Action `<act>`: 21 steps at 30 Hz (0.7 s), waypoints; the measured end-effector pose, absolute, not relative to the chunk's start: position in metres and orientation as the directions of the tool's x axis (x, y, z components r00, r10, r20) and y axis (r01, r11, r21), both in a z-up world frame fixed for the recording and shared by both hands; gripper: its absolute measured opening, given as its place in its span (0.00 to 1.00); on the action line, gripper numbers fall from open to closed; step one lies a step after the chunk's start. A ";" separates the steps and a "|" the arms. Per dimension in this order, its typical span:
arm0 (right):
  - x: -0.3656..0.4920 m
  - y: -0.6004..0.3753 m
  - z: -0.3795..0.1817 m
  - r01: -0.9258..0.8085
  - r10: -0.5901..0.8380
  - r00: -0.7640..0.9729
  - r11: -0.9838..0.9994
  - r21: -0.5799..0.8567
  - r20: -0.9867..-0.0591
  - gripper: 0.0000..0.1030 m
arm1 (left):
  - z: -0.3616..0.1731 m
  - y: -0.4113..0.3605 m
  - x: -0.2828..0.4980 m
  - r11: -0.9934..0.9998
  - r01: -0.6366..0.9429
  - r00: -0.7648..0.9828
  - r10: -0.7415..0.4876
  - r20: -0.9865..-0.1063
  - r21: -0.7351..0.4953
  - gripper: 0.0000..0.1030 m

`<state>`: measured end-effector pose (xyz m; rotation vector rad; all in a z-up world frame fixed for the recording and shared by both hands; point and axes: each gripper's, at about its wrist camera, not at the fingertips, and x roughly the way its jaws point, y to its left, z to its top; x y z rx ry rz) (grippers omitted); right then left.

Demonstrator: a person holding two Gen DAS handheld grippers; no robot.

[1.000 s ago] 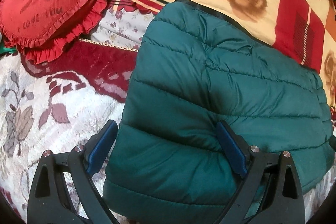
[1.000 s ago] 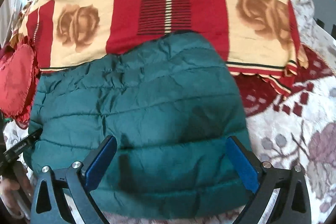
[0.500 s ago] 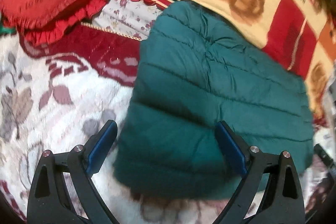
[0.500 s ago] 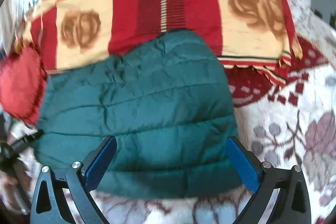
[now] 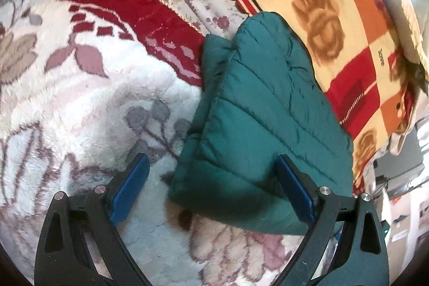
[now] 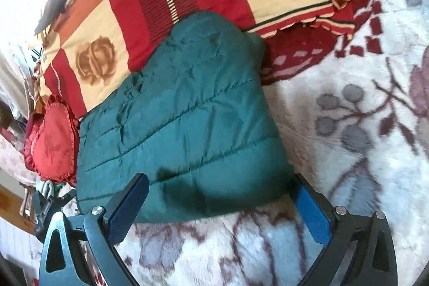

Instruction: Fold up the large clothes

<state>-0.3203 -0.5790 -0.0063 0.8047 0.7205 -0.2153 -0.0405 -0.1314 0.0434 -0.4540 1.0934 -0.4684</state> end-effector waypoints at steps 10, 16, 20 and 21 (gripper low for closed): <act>-0.286 -0.590 -0.016 0.400 0.112 0.774 0.678 0.618 -0.624 1.00 | 0.033 -0.172 -0.031 0.837 0.222 0.375 -0.547 -0.748 -0.501 0.99; -0.278 -0.584 -0.004 0.391 0.110 0.758 0.712 0.583 -0.643 0.71 | 0.039 -0.182 -0.029 0.835 0.276 0.339 -0.548 -0.765 -0.476 0.75; -0.294 -0.577 0.018 0.370 0.101 0.767 0.738 0.565 -0.634 0.48 | 0.058 -0.175 -0.044 0.830 0.338 0.363 -0.550 -0.752 -0.443 0.46; -0.297 -0.576 0.023 0.366 0.102 0.770 0.738 0.567 -0.629 0.47 | 0.064 -0.172 -0.048 0.827 0.350 0.366 -0.553 -0.749 -0.439 0.42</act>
